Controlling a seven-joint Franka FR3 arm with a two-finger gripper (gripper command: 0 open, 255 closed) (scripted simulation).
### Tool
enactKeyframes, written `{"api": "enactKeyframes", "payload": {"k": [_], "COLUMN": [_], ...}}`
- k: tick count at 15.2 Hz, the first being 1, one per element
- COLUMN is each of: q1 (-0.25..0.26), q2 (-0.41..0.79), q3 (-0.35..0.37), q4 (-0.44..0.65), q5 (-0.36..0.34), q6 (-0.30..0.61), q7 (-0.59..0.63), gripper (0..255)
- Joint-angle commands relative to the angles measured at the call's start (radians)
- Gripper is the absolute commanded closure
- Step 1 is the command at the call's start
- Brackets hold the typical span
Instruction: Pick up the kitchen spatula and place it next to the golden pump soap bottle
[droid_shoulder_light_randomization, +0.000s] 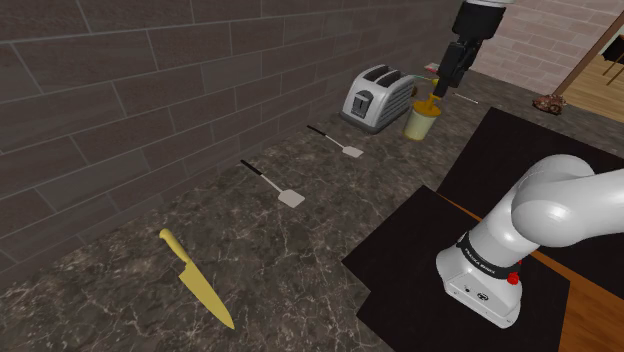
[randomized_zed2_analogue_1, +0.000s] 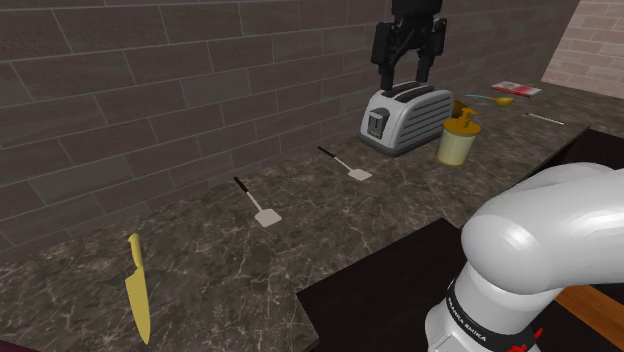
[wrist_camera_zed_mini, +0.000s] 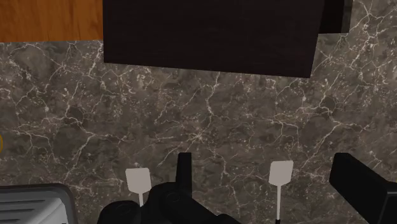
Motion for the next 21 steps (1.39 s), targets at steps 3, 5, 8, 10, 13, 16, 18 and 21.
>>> {"api": "enactKeyframes", "payload": {"k": [3,5,8,10,13,16,18,21], "q1": [0.008,0.017,0.029,0.037,0.048,0.057,0.062,0.068], "q2": [0.030,0.066,0.132,0.182,0.268,0.363,0.431,0.539], "q3": [0.018,0.035,0.062,0.079,0.106,0.132,0.149,0.174], "q4": [-0.033,-0.060,-0.091,-0.104,-0.113,-0.108,-0.097,-0.070], "q5": [0.014,0.027,0.044,0.054,0.066,0.072,0.072,0.066], "q6": [0.070,0.140,0.247,0.317,0.422,0.524,0.588,0.679], "q7": [0.018,0.036,0.062,0.079,0.105,0.131,0.149,0.180], "gripper": [0,0,0,0,0,0,0,0]}}
